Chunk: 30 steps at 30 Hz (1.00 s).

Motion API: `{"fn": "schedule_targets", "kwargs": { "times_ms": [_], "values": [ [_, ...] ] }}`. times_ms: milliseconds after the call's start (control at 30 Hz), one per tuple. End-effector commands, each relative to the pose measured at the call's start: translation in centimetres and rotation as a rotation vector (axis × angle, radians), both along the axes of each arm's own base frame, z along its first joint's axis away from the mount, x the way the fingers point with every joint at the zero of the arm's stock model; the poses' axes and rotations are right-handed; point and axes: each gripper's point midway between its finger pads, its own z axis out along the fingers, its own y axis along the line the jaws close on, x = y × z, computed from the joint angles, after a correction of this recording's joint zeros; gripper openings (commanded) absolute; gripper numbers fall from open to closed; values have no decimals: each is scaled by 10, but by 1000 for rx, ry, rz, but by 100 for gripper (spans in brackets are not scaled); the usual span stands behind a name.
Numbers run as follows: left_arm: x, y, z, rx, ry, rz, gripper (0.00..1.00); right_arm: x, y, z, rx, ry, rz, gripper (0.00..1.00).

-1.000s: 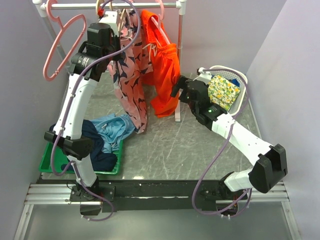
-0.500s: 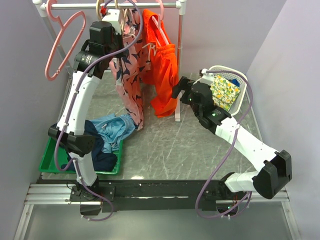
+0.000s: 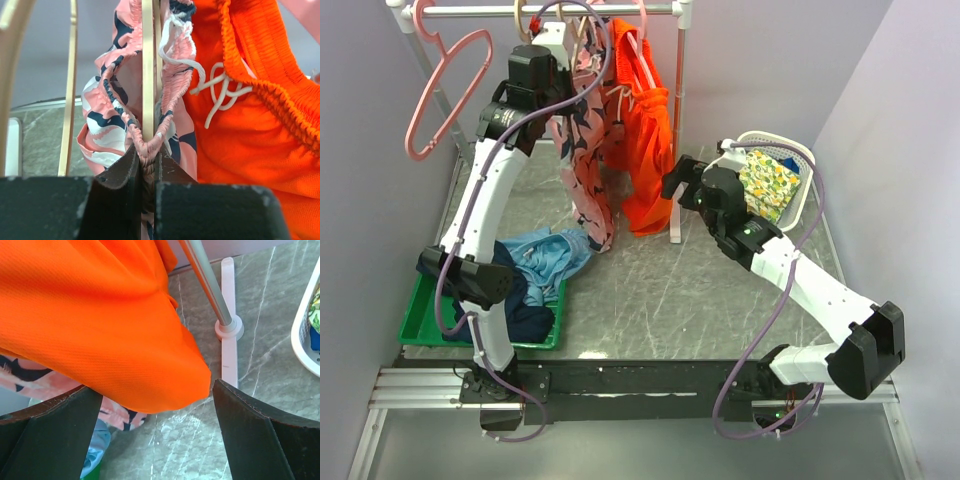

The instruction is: Place the shorts on the hanger

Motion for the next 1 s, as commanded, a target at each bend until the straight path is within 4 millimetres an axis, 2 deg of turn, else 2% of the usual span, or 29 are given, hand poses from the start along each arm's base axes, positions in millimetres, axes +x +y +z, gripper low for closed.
{"fn": "schedule_targets", "kwargs": {
  "times_ms": [0, 133, 167, 200, 233, 400, 467, 533, 567, 667, 733, 767, 800, 833, 867, 900, 933, 967],
  "values": [
    [-4, -5, 42, -76, -125, -30, 1, -6, 0, 19, 34, -57, 0, 96],
    [-11, -5, 41, -87, -106, -34, 4, -6, 0, 19, 33, -56, -3, 96],
    [-16, -3, 46, -96, -113, -35, 6, -7, 0, 20, 34, -59, -2, 96],
    [-19, -3, 47, -100, -114, -34, 9, -7, 0, 20, 33, -60, -3, 96],
    [-21, -3, 44, -100, -105, -41, 18, -6, 1, 20, 33, -60, -3, 96],
    [-37, 1, 65, -128, -144, -43, 26, -7, 2, 20, 33, -59, -3, 96],
    [-40, 0, 72, -135, -159, -56, 26, -8, 4, 21, 34, -62, 0, 96],
    [-44, 1, 80, -140, -168, -58, 33, -9, 5, 23, 34, -61, 3, 96],
    [-45, 2, 81, -140, -170, -56, 40, -9, 6, 23, 34, -62, 2, 96],
    [-53, 4, 88, -147, -184, -60, 45, -10, 8, 25, 32, -64, 4, 96],
    [-57, 5, 88, -155, -185, -59, 54, -10, 7, 26, 26, -65, 2, 96],
    [-67, 9, 98, -166, -207, -58, 58, -11, 8, 28, 27, -69, 3, 97],
    [-70, 10, 96, -168, -204, -54, 67, -12, 8, 30, 26, -72, 7, 97],
    [-80, 14, 108, -181, -230, -55, 73, -13, 9, 28, 23, -68, 9, 97],
    [-86, 16, 111, -186, -239, -57, 94, -13, 9, 30, 21, -70, 8, 97],
    [-90, 17, 112, -187, -238, -56, 99, -15, 10, 33, 20, -75, 12, 97],
    [-101, 20, 120, -199, -252, -60, 97, -17, 11, 34, 19, -78, 14, 97],
    [-105, 22, 120, -204, -248, -57, 96, -18, 10, 38, 24, -86, 14, 97]
  ]
}}
